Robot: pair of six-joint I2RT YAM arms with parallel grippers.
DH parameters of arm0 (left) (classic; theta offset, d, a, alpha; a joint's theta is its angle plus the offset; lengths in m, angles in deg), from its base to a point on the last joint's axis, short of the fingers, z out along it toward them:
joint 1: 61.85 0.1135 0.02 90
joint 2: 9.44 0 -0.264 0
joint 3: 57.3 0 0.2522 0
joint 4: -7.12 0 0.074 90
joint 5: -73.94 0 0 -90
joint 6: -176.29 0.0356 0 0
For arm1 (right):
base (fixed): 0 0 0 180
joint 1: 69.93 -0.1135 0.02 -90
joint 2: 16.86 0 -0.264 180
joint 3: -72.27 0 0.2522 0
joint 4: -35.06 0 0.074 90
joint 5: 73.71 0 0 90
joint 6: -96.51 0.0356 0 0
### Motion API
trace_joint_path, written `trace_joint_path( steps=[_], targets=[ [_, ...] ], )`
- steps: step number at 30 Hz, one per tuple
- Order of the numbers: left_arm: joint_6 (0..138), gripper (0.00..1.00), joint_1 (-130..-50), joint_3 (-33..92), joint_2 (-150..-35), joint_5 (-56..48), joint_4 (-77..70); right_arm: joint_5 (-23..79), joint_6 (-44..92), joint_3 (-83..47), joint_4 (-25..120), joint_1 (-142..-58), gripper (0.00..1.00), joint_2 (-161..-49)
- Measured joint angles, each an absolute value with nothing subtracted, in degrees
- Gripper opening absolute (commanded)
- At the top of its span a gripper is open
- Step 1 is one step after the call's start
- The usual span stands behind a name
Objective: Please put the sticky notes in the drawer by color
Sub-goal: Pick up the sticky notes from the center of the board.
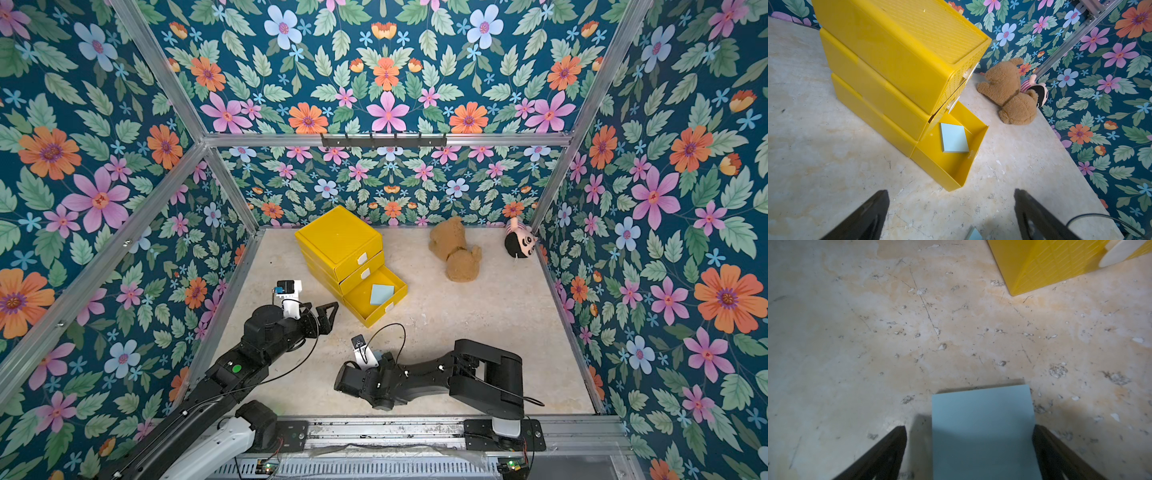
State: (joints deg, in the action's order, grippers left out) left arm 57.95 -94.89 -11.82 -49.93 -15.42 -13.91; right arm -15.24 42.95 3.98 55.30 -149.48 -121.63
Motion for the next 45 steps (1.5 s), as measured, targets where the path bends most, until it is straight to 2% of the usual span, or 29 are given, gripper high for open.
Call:
trace_joint_path(
  steps=[14, 22, 33, 45],
  targets=[
    [58.1, 1.0, -94.9, -11.7, -50.8, -15.4, -13.9, -13.8, 43.6, 6.9, 55.0, -147.8, 0.99, -115.9],
    [58.1, 1.0, -94.9, -11.6, -50.9, -15.0, -13.9, -12.2, 44.2, 6.6, 55.3, -147.1, 0.99, -119.9],
    [58.1, 1.0, -94.9, -11.5, -50.8, -15.0, -13.9, -13.1, 44.2, 5.5, 54.3, -147.1, 0.82, -121.5],
    [57.7, 1.0, -94.9, -10.8, -53.1, -15.3, -15.1, -12.9, 44.2, 5.0, 57.3, -147.1, 0.8, -119.0]
  ],
)
